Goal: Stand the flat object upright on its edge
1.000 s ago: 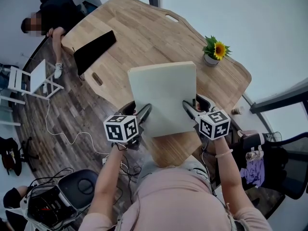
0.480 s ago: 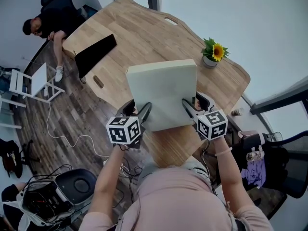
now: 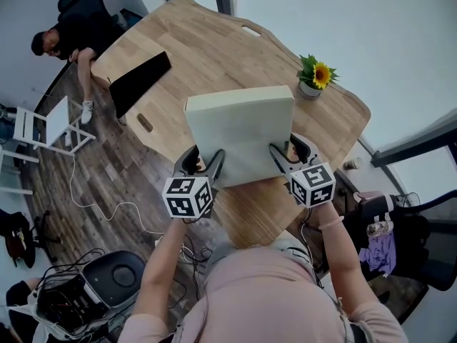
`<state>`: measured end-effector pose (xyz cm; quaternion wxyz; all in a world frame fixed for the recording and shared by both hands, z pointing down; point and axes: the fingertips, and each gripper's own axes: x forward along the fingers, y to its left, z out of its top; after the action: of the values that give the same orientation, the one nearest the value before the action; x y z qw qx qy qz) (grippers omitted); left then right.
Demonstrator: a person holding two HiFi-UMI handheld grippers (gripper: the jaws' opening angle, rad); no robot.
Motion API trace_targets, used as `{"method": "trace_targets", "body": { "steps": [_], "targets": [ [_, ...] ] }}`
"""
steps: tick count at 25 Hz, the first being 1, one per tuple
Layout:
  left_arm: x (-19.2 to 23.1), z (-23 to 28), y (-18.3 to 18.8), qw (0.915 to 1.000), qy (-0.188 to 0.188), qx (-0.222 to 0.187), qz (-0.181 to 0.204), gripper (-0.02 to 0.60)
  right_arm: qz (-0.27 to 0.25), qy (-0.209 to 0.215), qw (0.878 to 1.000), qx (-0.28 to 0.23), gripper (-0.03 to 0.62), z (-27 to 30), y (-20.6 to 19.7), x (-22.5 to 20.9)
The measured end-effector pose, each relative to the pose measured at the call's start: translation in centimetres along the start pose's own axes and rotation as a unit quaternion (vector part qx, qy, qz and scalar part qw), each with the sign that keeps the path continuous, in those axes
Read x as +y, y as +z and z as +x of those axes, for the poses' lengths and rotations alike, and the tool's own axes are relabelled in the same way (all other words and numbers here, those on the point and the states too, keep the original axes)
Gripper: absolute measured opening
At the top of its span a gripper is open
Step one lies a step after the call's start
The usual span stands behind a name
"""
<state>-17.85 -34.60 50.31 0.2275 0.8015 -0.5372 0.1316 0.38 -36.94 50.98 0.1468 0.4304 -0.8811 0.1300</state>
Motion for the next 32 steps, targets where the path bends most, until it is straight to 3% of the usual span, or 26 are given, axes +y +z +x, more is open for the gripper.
{"method": "trace_targets", "body": {
  "steps": [18,32],
  "targets": [
    [-1.2,-0.5,0.2,0.9938,0.001,-0.094,0.06,0.275,-0.034,-0.031,0.999,-0.025,0.244,-1.4,-0.2,0.0],
    [-1.2,-1.4,-1.1,0.9943,-0.011,-0.089,0.057,0.275,-0.059,-0.03,0.997,-0.032,0.244,-2.2,-0.6,1.2]
  ]
}}
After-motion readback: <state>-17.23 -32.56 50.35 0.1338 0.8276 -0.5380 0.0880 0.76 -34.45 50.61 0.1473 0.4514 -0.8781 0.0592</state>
